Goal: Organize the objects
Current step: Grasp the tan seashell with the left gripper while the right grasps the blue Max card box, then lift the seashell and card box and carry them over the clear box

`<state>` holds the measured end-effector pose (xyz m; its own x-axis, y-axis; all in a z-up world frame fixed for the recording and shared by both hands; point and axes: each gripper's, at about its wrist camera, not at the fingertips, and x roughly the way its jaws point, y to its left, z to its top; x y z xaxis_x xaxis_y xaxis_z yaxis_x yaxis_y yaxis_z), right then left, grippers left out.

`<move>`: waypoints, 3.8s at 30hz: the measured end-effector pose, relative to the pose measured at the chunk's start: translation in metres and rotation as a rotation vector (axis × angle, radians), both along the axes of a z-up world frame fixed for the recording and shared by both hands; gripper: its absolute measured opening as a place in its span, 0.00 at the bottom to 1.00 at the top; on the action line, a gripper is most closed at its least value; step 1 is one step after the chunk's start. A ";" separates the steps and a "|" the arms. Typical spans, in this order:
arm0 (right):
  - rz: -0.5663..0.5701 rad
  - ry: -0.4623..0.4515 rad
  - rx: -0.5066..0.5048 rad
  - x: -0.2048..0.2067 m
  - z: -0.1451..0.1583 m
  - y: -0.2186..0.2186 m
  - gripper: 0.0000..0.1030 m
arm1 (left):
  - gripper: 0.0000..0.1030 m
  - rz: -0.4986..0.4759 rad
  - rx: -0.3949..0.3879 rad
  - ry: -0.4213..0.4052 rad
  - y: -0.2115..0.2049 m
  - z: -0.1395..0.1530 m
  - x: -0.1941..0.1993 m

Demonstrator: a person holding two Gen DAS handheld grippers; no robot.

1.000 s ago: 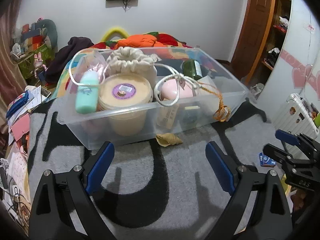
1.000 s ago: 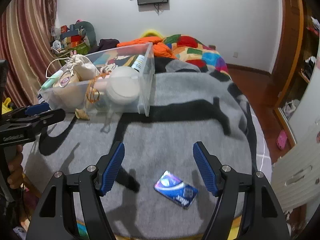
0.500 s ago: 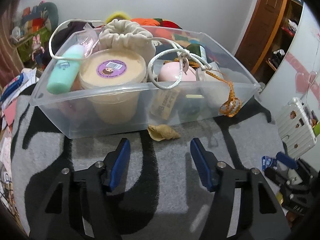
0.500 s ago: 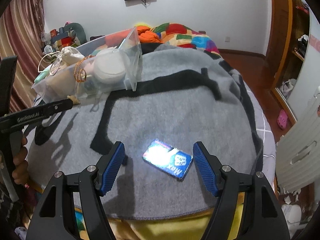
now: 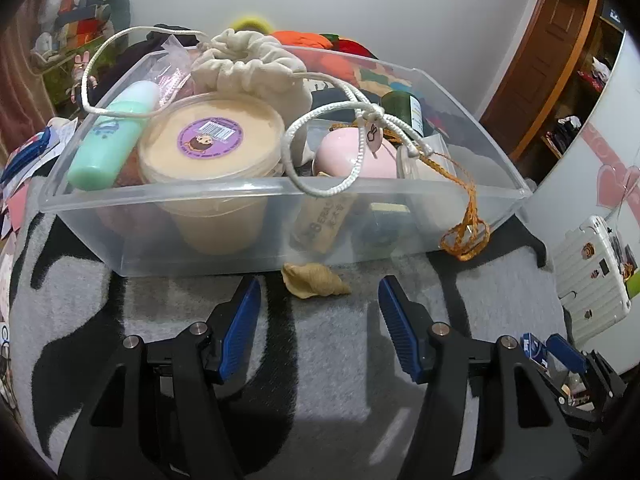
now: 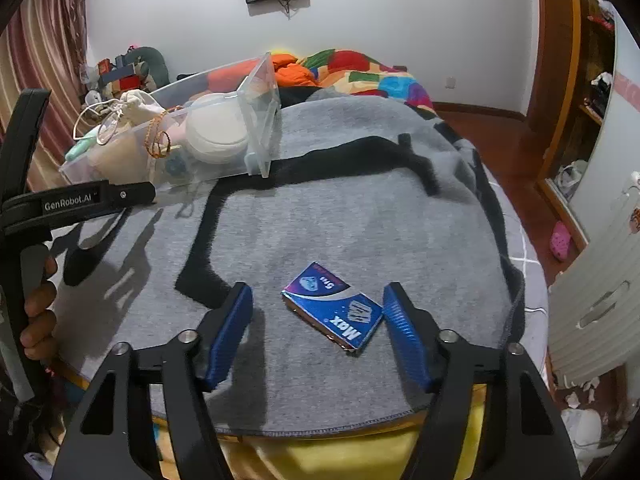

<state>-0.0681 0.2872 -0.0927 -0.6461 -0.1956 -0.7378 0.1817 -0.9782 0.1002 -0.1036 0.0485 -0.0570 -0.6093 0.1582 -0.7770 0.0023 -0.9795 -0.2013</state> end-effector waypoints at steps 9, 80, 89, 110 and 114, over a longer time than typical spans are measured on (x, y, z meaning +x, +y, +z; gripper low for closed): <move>-0.036 -0.022 -0.034 -0.003 -0.003 0.012 0.52 | 0.57 0.044 0.007 0.010 0.002 0.002 -0.005; 0.174 0.279 -0.060 -0.027 0.100 -0.054 0.26 | 0.28 -0.001 0.022 0.233 -0.023 0.078 0.062; 0.189 0.335 -0.068 -0.039 0.115 -0.060 0.26 | 0.28 0.006 0.009 0.272 -0.025 0.092 0.056; 0.210 0.355 -0.115 -0.087 0.122 -0.082 0.26 | 0.28 0.059 -0.001 0.315 -0.047 0.102 0.023; 0.218 0.335 -0.113 -0.096 0.115 -0.089 0.26 | 0.28 0.072 0.004 0.301 -0.052 0.093 0.018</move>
